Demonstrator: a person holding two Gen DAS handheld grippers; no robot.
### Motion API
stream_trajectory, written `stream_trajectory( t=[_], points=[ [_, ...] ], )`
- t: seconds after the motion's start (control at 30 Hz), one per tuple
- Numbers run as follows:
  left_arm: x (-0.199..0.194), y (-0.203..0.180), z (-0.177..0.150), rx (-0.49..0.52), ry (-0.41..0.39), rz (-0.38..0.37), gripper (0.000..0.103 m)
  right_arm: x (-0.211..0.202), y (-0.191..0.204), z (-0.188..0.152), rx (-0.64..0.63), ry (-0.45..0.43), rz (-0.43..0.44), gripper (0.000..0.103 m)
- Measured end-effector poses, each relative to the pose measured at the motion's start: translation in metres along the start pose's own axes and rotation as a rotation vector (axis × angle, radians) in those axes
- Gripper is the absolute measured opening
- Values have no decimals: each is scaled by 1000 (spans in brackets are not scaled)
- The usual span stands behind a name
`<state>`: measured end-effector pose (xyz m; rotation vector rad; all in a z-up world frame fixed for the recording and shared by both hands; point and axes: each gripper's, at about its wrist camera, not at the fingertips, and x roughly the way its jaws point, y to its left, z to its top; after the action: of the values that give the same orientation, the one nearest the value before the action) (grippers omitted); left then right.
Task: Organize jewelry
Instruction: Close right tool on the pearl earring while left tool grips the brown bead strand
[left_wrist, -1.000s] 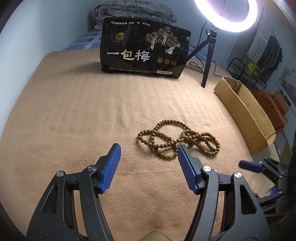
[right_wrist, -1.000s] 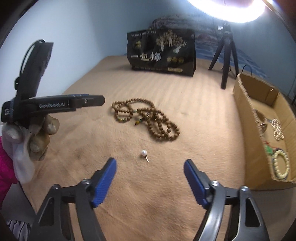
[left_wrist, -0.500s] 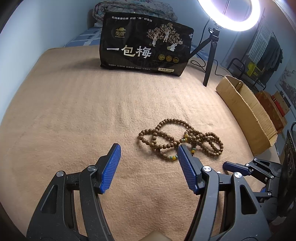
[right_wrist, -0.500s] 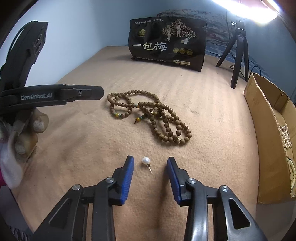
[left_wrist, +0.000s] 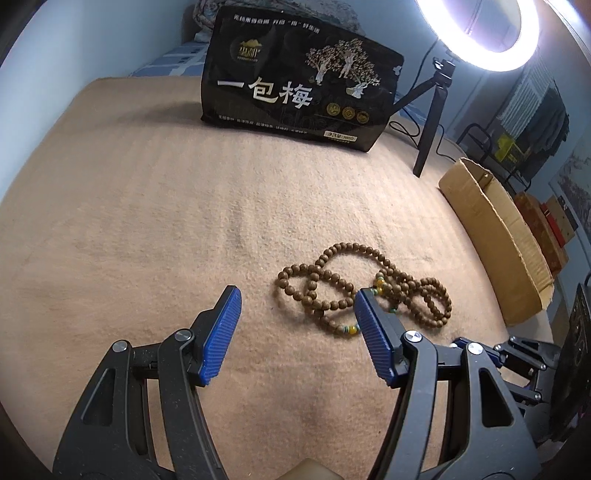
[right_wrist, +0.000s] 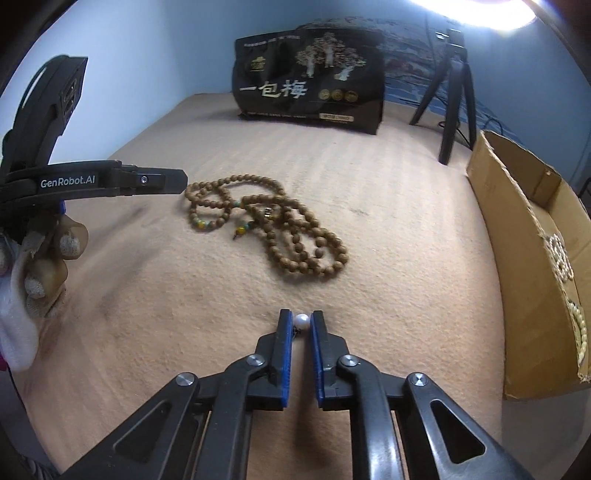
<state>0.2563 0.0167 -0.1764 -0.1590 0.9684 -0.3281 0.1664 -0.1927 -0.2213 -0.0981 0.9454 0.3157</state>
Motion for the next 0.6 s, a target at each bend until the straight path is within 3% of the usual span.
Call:
stream_trajectory(
  t=[0.33,0.6],
  points=[
    [24,-17,5,-28,40,-69,66,-11,-24,-8,36,0,-13,7],
    [31,-41,8,-17,54,-96,72,-17,-34,-13,41,-5,-19,7]
  ],
)
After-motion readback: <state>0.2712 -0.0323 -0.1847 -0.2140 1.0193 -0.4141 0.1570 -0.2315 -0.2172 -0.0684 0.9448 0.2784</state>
